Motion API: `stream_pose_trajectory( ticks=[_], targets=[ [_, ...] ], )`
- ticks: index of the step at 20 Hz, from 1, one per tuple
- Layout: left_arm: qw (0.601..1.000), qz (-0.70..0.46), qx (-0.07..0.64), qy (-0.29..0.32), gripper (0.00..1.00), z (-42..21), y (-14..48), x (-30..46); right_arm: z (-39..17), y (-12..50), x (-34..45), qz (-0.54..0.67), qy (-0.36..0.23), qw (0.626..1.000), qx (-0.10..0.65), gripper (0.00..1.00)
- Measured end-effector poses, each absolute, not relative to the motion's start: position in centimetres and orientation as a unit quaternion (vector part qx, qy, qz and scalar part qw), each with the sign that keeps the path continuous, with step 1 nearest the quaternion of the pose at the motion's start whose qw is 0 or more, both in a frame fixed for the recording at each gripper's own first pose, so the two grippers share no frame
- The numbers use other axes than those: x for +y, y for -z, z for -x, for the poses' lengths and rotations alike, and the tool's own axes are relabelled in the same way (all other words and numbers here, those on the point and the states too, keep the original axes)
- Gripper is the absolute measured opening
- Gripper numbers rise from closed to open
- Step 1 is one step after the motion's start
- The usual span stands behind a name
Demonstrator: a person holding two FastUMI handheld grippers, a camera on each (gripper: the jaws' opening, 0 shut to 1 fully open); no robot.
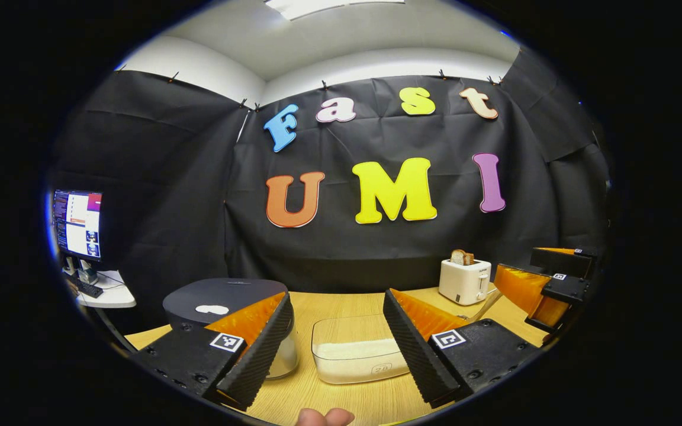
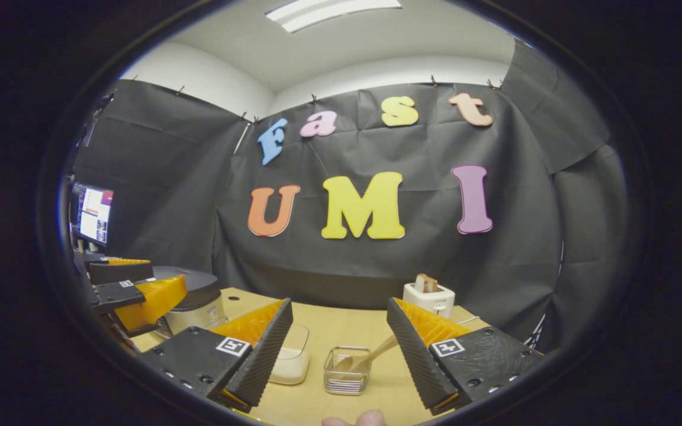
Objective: Close the left gripper, press the button to open the rice cooker; take a wooden spoon from the chopstick holder with the right hand, scoop a spoonful of rice and pour it into the rice cooker, then put the wooden spoon back into the chopstick holder.
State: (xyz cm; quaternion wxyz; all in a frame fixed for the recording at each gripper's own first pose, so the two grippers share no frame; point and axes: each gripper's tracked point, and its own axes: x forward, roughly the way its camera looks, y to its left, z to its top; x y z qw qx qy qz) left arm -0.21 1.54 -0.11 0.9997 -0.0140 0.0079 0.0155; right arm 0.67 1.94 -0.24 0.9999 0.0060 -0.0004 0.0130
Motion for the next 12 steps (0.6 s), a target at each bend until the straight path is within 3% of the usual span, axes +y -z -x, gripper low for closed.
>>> stream_pose_trajectory(
  ticks=[12],
  targets=[
    [0.999,0.026,0.02,-0.021,0.99,-0.4,1.3,1.2,-0.4,0.9,0.3,-0.002,-0.01,1.0,0.009,0.95]
  ],
)
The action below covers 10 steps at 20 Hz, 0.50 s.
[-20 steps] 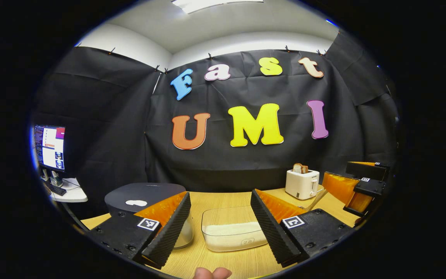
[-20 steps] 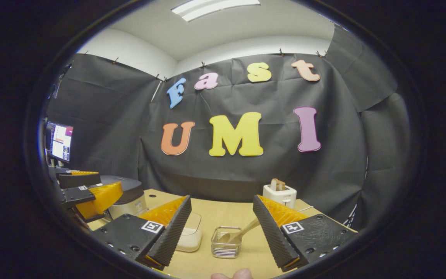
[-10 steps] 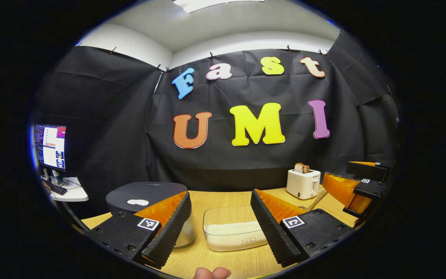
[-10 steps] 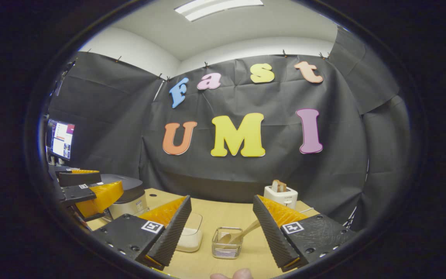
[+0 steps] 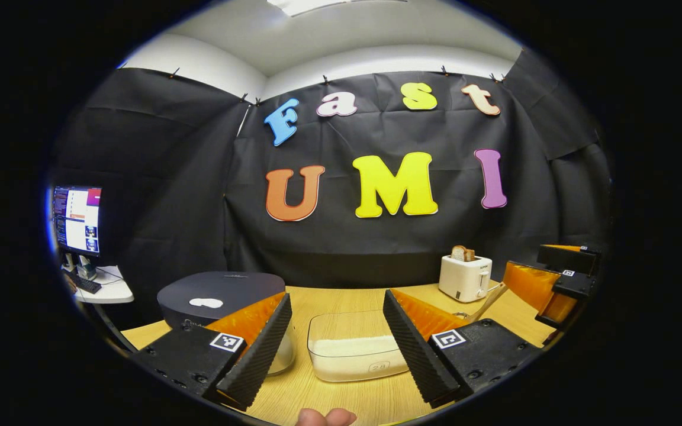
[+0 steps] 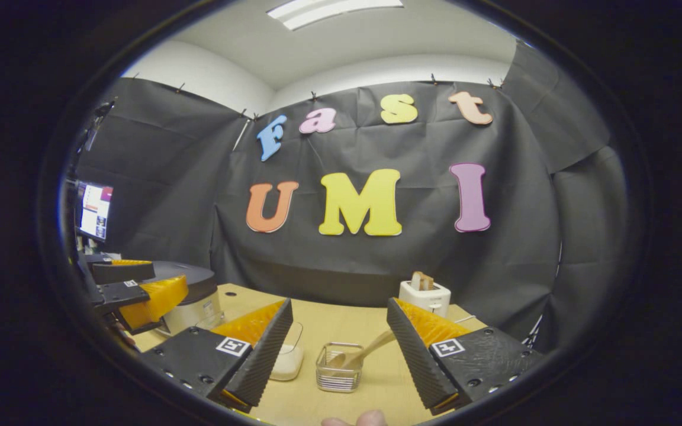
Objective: Close the left gripper, press the button to open the rice cooker; take a wooden spoon from the chopstick holder with the right hand, scoop a spoonful of rice and pour it into the rice cooker, then put the wooden spoon back into the chopstick holder.
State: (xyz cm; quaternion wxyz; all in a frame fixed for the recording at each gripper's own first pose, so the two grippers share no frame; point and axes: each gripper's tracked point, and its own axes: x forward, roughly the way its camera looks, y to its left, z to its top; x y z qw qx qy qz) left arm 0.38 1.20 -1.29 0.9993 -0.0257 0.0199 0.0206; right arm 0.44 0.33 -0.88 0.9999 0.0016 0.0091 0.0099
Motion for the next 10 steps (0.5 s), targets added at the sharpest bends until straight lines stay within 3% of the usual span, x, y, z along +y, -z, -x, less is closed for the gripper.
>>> stream_pose_trajectory(
  ticks=[5,10],
  targets=[
    [0.999,0.023,0.03,-0.019,0.99,-0.6,2.0,0.1,-0.4,2.1,-1.1,-0.01,-0.01,1.0,0.025,0.96],
    [0.998,0.015,0.03,-0.056,0.99,-0.2,1.5,2.6,-1.0,2.7,-1.7,-0.015,-0.025,0.999,0.035,0.95]
  ],
)
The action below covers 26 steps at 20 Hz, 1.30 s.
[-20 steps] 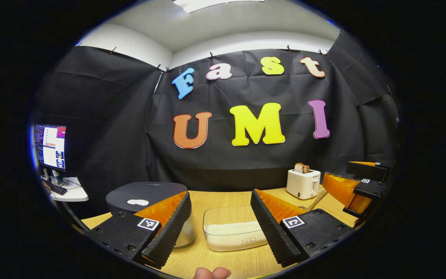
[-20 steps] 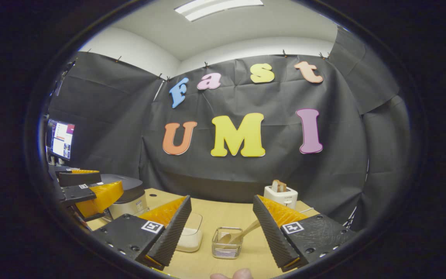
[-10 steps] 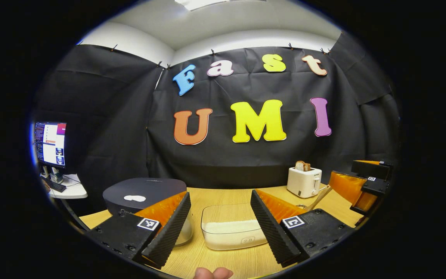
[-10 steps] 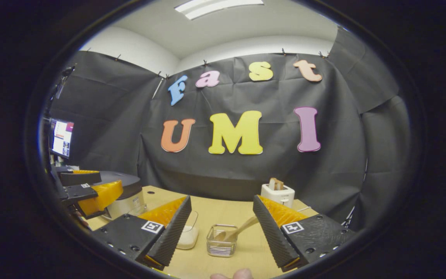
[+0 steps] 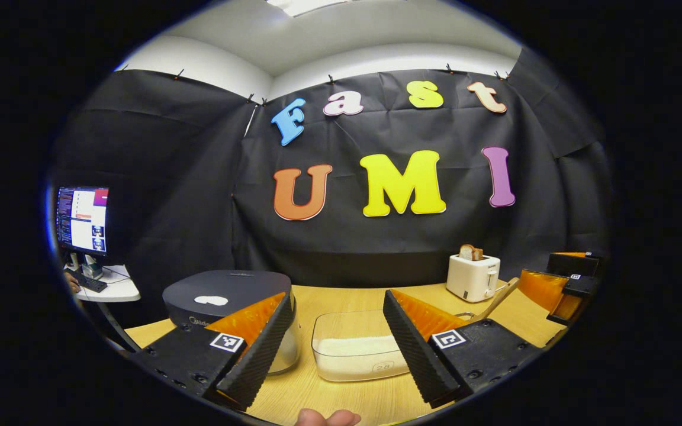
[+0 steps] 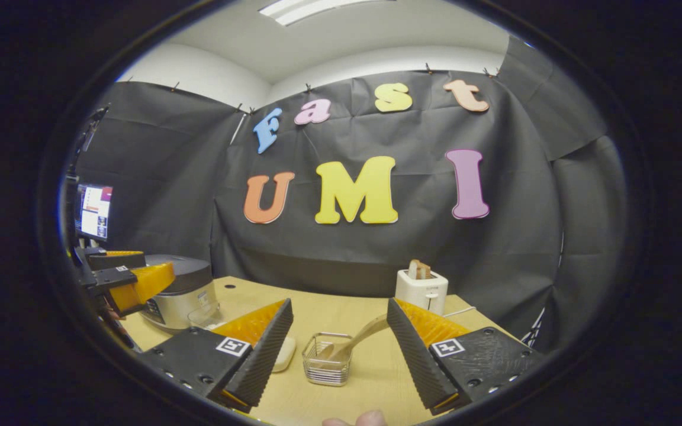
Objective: Close the left gripper, press the button to open the rice cooker; take a wooden spoon from the chopstick holder with the right hand, scoop a spoonful of rice and pour it into the rice cooker, then put the wooden spoon back into the chopstick holder.
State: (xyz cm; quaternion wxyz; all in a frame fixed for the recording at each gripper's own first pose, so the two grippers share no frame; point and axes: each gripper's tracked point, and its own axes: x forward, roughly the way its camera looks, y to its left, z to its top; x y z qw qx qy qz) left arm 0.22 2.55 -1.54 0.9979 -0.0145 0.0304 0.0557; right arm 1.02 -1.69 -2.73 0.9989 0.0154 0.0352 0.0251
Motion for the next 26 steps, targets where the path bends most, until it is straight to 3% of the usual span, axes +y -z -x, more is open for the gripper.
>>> stream_pose_trajectory(
  ticks=[8,9,10,14,18,22,26],
  targets=[
    [0.991,0.019,0.108,-0.073,0.98,0.3,2.4,7.5,-1.3,2.6,-1.9,-0.018,-0.047,0.998,0.022,0.95],
    [0.989,0.017,0.12,-0.081,0.89,0.3,2.4,8.5,-1.3,2.7,-2.0,-0.02,-0.048,0.998,0.023,0.95],
    [0.988,0.015,0.127,-0.09,0.93,0.2,2.2,9.8,-1.4,2.9,-2.3,-0.023,-0.048,0.998,0.023,0.95],
    [0.983,0.027,0.159,-0.093,0.81,-0.8,2.2,11.9,-2.1,3.7,-2.2,-0.048,-0.062,0.996,0.037,0.95],
    [0.971,0.044,0.209,-0.105,0.61,-1.9,2.9,14.7,-2.2,3.7,-2.6,-0.051,-0.067,0.996,0.036,0.95],
    [0.952,0.073,0.269,-0.129,0.22,-2.7,4.2,17.0,-2.2,3.7,-3.4,-0.061,-0.066,0.996,0.029,0.95],
    [0.936,0.094,0.317,-0.121,0.06,-3.4,5.7,17.5,-2.6,4.2,-4.2,-0.073,-0.062,0.995,0.034,0.95]
  ],
)
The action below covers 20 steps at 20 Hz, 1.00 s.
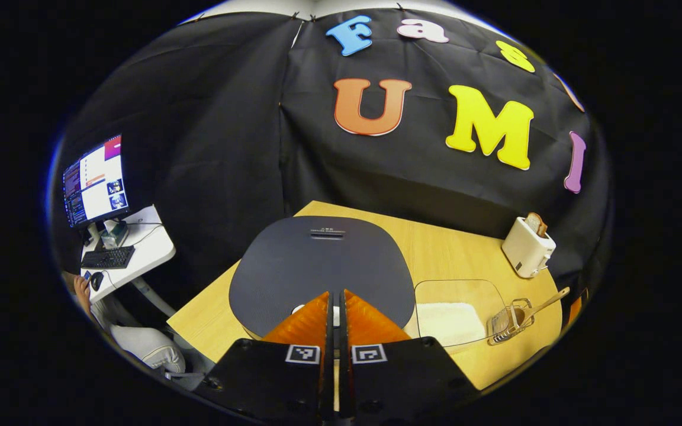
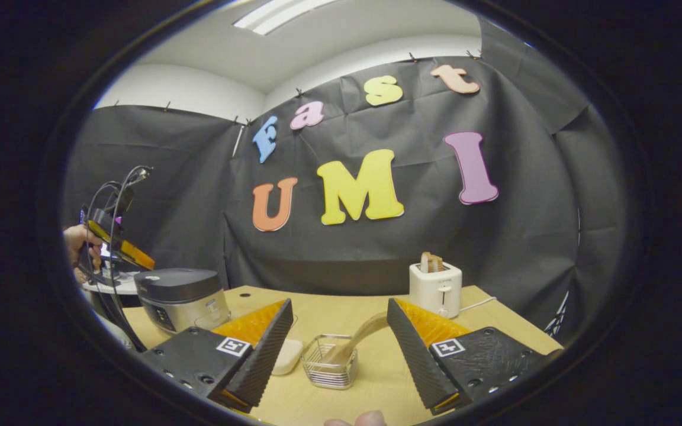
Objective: Close the left gripper, press the button to open the rice cooker; take a wooden spoon from the chopstick holder with the right hand, scoop a spoonful of rice and pour it into the rice cooker, then put the wooden spoon back into the chopstick holder.
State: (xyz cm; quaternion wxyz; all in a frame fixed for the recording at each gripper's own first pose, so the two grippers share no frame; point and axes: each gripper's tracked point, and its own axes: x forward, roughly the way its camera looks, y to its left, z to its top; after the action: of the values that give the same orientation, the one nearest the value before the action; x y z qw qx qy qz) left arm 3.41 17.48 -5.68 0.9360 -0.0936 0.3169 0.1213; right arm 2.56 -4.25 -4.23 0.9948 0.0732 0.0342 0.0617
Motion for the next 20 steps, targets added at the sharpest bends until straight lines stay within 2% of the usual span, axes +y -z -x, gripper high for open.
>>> stream_pose_trajectory(
  ticks=[2,3,9,14,19,20],
  targets=[
    [0.926,0.097,0.338,-0.134,0.03,-3.3,6.4,18.1,-2.6,4.4,-4.7,-0.078,-0.059,0.995,0.035,0.92],
    [0.923,0.098,0.347,-0.134,0.03,-3.2,6.8,18.3,-2.6,4.4,-4.9,-0.079,-0.057,0.995,0.035,0.96],
    [0.904,0.085,0.403,-0.111,0.03,-2.6,8.2,17.8,-2.9,4.9,-5.2,-0.091,-0.059,0.993,0.039,0.96],
    [0.913,-0.017,0.385,-0.131,0.03,-2.7,7.8,18.4,-2.5,5.4,-5.0,-0.089,-0.058,0.994,0.036,0.95],
    [0.928,0.002,0.343,-0.145,0.03,-3.4,6.1,17.9,-1.4,4.0,-6.7,-0.078,-0.039,0.996,0.016,0.96],
    [0.934,0.014,0.324,-0.149,0.03,-3.8,5.2,17.9,-1.4,4.0,-6.9,-0.077,-0.036,0.996,0.016,0.92]
  ],
)
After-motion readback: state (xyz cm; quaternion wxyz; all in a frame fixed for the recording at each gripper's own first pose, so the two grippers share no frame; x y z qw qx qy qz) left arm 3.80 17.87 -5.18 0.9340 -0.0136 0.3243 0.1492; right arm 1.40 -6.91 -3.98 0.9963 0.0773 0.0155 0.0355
